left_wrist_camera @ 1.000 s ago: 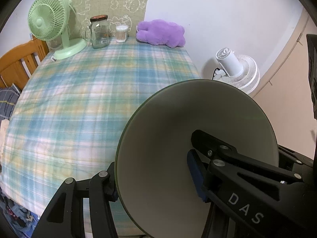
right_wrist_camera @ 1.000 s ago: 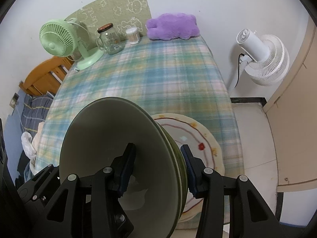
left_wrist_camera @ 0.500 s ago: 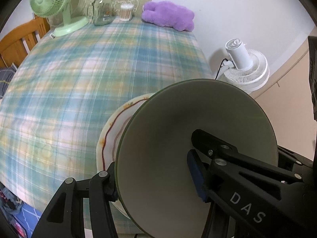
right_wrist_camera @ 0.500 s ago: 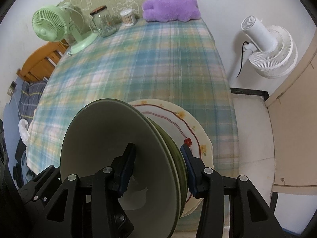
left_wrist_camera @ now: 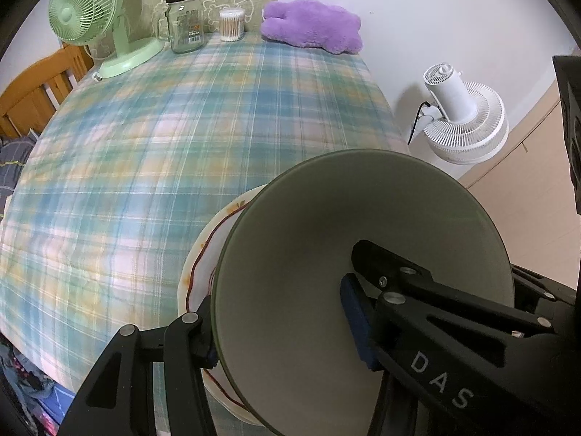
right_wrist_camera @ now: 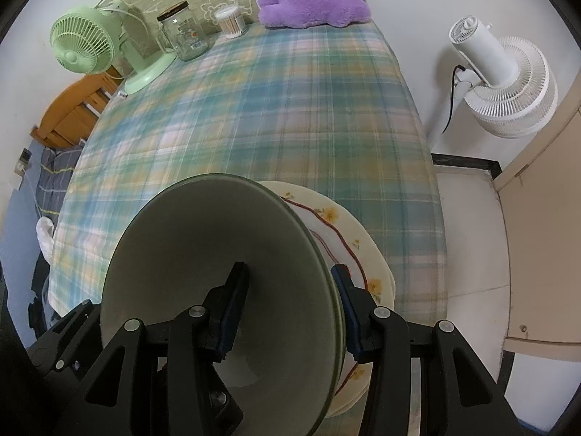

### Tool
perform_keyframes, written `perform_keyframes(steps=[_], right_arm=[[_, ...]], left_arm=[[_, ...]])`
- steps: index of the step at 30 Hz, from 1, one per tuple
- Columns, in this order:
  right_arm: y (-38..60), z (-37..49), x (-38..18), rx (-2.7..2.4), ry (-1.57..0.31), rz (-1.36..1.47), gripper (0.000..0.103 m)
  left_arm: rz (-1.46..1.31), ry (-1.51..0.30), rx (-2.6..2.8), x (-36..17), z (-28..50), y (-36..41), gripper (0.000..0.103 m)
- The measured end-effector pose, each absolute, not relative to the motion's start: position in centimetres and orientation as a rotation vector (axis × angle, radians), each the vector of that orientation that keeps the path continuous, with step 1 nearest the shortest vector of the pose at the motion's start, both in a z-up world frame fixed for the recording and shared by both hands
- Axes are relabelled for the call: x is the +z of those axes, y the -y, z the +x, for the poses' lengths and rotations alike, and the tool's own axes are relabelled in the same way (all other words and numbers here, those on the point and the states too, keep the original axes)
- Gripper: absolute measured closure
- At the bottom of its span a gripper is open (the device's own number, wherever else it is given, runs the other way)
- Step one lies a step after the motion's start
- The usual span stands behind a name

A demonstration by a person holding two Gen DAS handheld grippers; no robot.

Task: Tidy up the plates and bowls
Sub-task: 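Lower the bowl stack onto the plates and open both grippers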

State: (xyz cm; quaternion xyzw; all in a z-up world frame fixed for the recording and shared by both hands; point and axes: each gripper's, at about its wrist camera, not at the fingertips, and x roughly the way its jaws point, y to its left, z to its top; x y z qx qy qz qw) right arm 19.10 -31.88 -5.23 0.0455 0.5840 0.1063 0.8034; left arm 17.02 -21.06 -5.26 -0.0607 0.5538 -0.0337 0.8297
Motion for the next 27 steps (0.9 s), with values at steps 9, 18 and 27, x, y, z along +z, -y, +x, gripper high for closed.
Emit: perform_keyframes(steps=[9, 18, 27], right_arm=[[32.5, 18.6, -5.4, 0.249, -1.241, 0.132, 0.053], [33.2, 18.0, -5.5, 0.274, -1.249, 0.162, 0.052], [33.7, 17.0, -3.6, 0.246, -1.192, 0.128, 0.037]], left_arm=[[-0.096, -1.18, -0.058, -5.2, 16.6, 21.6, 0.048], [-0.091, -1.204, -0.023, -5.1, 16.1, 21.6, 0.035], [-0.092, -1.141, -0.024, -3.3, 15.1, 21.0, 0.015]])
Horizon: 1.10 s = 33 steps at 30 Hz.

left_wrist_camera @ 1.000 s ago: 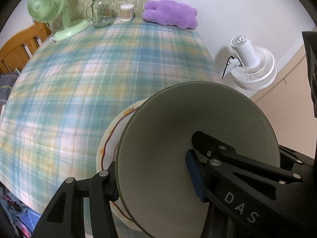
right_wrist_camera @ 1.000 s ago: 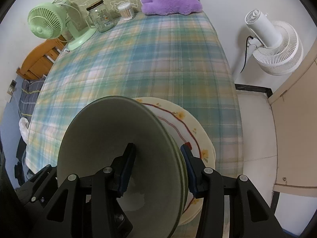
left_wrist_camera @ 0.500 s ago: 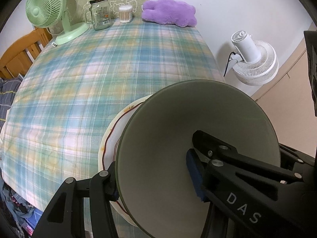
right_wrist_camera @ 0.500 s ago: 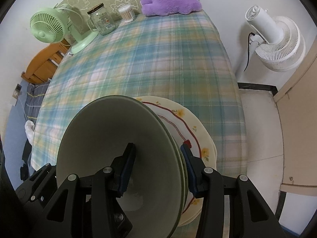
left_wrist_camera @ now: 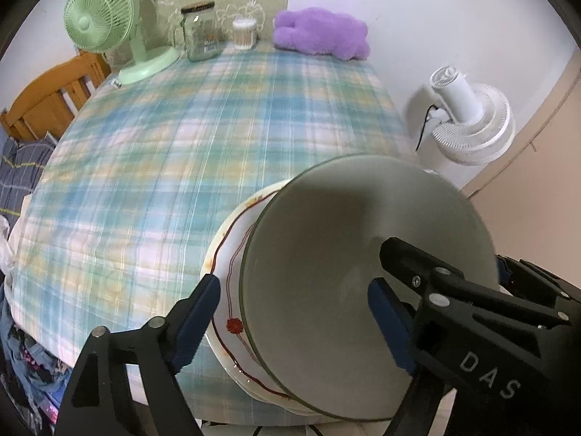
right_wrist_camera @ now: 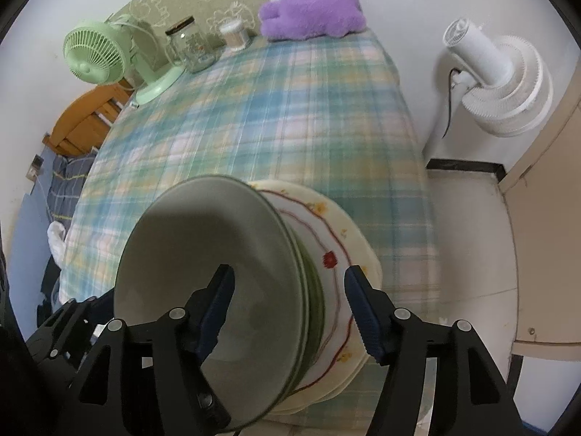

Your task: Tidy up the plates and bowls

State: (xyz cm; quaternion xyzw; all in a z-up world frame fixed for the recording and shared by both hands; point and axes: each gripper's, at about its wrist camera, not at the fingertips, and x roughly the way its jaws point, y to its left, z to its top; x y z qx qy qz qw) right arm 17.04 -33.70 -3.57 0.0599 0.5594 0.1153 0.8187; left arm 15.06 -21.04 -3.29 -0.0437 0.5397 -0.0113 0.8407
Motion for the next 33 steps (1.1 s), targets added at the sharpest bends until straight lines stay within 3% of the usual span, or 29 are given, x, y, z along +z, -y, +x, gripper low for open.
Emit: perform_keyframes(steps=[22, 33], right_arm=[[28.4, 11.9, 3.7, -0.072, -0.913, 0.11, 0.035], [20.3, 8.5, 4.4, -0.105, -0.82, 0.09, 0.027]], left_arm=[[-0.021, -0.927, -0.137, 2.4, 13.1, 12.4, 0.011], [0.062, -0.815, -0.135, 2.9, 10.1, 4.8, 0.01]])
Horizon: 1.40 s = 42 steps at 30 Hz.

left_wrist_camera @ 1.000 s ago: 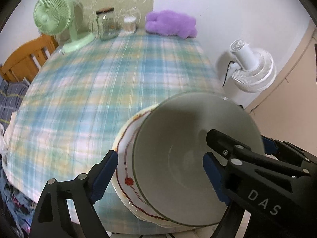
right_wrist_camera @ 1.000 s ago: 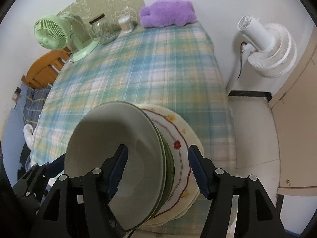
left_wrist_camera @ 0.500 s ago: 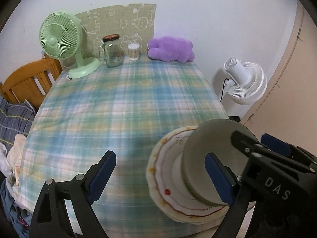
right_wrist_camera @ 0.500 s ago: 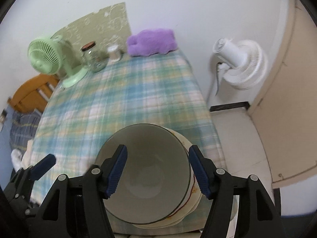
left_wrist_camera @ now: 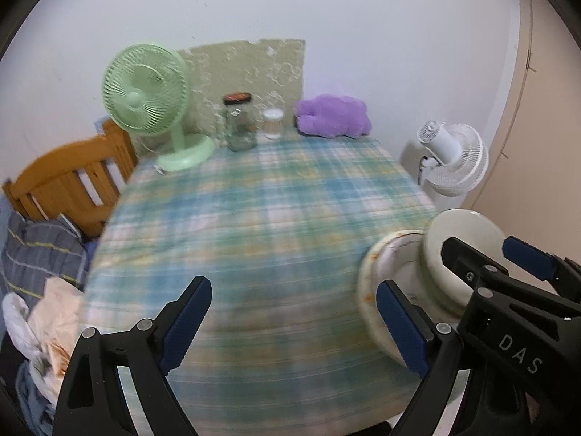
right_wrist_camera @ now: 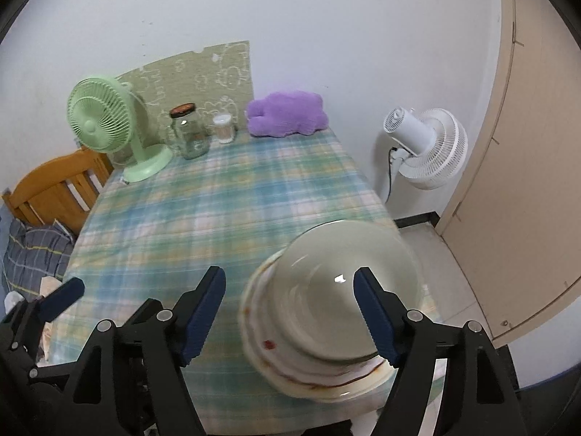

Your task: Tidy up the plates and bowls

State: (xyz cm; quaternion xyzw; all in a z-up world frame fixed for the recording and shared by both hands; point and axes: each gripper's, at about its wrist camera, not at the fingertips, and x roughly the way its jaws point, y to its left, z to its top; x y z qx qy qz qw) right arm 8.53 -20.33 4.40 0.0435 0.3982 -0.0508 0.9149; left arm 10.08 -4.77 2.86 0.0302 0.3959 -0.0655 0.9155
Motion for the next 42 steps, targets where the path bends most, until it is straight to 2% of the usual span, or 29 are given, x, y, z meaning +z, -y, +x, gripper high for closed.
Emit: perform_keyframes(steps=[7, 17, 21, 42], right_arm=[[15.7, 6.6, 3.7, -0.082, -0.751, 0.076, 0.027], [12.9, 3.9, 1.7, 0.02, -0.697, 0.062, 0.027], [12.6, 2.7, 1.8, 0.004, -0.684, 0.061, 0.02], [11.9, -1.0, 1.5, -0.005, -0.663, 0.046, 0.019]], left_arm=[[0.067, -0.734, -0.062, 2.1, 8.2, -0.3, 0.009], [0.016, -0.733, 0.004, 0.7, 4.6, -3.9, 0.009], [0.008, -0.711, 0.02, 0.9, 3.1, -4.5, 0.009], [0.007, -0.653, 0.032, 1.0, -0.1, -5.5, 0.001]])
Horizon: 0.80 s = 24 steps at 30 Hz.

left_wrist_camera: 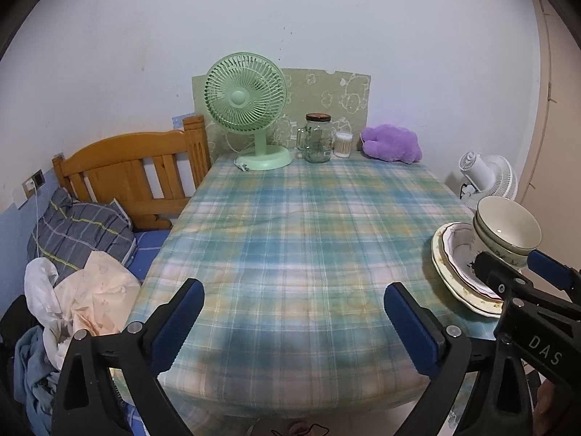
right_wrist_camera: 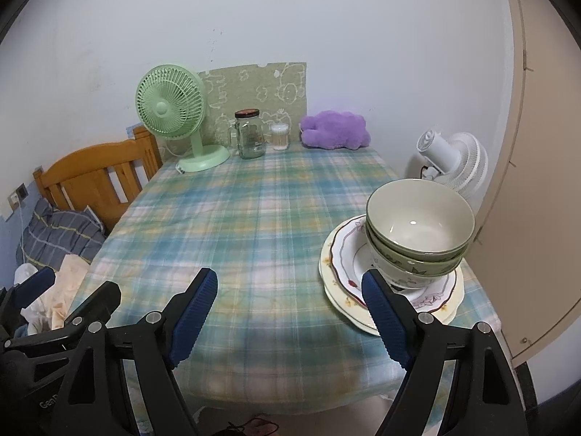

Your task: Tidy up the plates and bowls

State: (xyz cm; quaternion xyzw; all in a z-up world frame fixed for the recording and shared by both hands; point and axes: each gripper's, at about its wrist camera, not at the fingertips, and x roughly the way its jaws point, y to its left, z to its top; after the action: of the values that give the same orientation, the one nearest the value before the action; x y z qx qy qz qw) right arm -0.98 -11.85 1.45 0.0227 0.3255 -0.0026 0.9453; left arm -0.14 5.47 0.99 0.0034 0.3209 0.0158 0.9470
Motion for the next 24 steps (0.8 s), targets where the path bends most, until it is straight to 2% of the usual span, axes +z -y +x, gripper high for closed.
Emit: perform_keyframes(steps=[24], right_arm=[[12.4, -1.23, 1.79, -0.003, -0.647, 0.04, 0.019]], left_arm=[[-0.002, -0.625, 0.035, 1.24, -0.75, -4.95, 0.0]])
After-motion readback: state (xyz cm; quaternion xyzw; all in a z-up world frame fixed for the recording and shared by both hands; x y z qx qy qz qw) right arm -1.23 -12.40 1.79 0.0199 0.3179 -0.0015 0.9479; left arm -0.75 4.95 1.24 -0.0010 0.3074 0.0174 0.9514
